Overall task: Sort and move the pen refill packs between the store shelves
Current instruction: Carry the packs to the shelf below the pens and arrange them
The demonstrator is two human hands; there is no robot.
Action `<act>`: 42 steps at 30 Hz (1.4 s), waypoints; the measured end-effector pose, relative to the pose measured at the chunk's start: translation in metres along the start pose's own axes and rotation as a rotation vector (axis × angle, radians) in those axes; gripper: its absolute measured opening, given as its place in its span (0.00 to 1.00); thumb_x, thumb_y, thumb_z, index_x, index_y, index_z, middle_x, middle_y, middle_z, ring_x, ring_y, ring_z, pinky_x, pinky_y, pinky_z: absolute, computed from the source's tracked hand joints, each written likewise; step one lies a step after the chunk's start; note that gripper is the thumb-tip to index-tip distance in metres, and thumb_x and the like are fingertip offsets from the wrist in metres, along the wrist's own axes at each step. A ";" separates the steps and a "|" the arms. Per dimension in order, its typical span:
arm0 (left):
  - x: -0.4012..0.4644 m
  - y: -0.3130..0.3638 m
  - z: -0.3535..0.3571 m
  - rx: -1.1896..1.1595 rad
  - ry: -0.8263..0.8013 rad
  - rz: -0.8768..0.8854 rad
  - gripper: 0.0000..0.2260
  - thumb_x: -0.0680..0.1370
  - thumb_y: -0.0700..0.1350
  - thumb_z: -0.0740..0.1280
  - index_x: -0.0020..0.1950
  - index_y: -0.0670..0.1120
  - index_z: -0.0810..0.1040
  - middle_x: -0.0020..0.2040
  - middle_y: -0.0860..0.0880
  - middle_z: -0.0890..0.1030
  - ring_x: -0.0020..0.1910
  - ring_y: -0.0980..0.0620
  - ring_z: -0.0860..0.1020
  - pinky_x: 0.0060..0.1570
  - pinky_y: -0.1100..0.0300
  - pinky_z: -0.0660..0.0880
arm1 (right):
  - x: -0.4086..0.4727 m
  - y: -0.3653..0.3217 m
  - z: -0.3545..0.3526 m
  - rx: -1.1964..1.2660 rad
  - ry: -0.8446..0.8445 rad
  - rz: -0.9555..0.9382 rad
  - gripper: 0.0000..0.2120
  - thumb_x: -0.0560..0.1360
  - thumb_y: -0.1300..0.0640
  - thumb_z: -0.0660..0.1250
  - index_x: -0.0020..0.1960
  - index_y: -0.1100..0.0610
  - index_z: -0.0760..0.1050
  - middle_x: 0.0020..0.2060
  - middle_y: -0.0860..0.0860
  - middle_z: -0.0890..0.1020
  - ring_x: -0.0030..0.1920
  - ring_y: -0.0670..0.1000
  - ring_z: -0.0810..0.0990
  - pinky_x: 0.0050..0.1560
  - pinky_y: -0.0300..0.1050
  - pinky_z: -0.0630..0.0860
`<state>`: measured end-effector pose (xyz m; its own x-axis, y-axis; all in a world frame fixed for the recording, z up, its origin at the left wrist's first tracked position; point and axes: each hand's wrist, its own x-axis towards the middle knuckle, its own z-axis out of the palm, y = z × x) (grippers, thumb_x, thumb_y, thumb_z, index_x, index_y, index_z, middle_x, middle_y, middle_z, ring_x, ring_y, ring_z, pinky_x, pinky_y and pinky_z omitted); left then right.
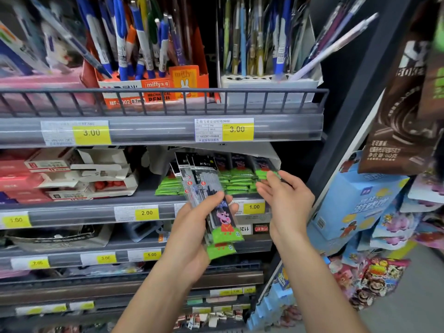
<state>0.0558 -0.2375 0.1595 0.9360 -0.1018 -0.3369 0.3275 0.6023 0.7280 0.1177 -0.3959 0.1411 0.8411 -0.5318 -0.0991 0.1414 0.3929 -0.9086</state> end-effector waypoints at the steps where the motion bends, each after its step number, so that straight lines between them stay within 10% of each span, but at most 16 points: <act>1: 0.000 0.001 0.000 0.001 0.000 0.001 0.25 0.70 0.46 0.78 0.66 0.42 0.80 0.56 0.42 0.88 0.48 0.47 0.88 0.37 0.54 0.83 | 0.002 0.002 0.000 -0.002 0.000 -0.018 0.14 0.77 0.62 0.74 0.61 0.60 0.77 0.39 0.57 0.87 0.42 0.55 0.88 0.43 0.41 0.84; 12: 0.001 0.004 -0.002 0.016 -0.026 -0.003 0.25 0.70 0.46 0.77 0.65 0.41 0.80 0.53 0.41 0.87 0.45 0.47 0.87 0.37 0.54 0.83 | 0.019 0.024 -0.006 -0.231 -0.006 -0.241 0.11 0.77 0.51 0.74 0.53 0.52 0.75 0.35 0.51 0.87 0.35 0.51 0.87 0.41 0.47 0.81; 18: 0.000 0.003 -0.009 0.015 -0.105 -0.085 0.13 0.79 0.48 0.67 0.48 0.44 0.90 0.53 0.43 0.88 0.51 0.48 0.87 0.48 0.53 0.81 | 0.022 0.020 -0.011 -0.307 -0.010 -0.276 0.04 0.79 0.53 0.72 0.53 0.51 0.78 0.34 0.50 0.86 0.33 0.49 0.85 0.42 0.52 0.83; 24: -0.001 0.003 -0.013 -0.051 -0.132 -0.065 0.18 0.74 0.44 0.67 0.61 0.40 0.83 0.58 0.40 0.86 0.54 0.43 0.85 0.57 0.46 0.81 | -0.017 0.005 -0.019 -0.467 -0.040 -0.338 0.03 0.80 0.52 0.66 0.52 0.45 0.78 0.32 0.48 0.83 0.34 0.52 0.83 0.47 0.66 0.81; 30: 0.000 -0.001 -0.015 0.089 -0.068 -0.030 0.26 0.74 0.39 0.74 0.71 0.35 0.75 0.64 0.28 0.80 0.56 0.32 0.83 0.54 0.39 0.80 | -0.082 -0.008 -0.026 -0.433 -0.491 0.122 0.14 0.79 0.42 0.67 0.47 0.49 0.86 0.34 0.50 0.82 0.31 0.50 0.79 0.27 0.43 0.74; 42: -0.001 -0.011 -0.020 0.093 0.033 0.012 0.16 0.80 0.42 0.69 0.66 0.37 0.78 0.56 0.32 0.85 0.46 0.38 0.85 0.42 0.46 0.82 | -0.091 -0.007 -0.034 -0.331 -0.495 0.269 0.08 0.76 0.51 0.74 0.54 0.51 0.85 0.32 0.50 0.80 0.28 0.50 0.75 0.25 0.41 0.72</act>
<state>0.0491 -0.2286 0.1400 0.9358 -0.0679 -0.3459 0.3281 0.5268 0.7841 0.0226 -0.3759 0.1424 0.9768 -0.0077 -0.2139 -0.2096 0.1698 -0.9629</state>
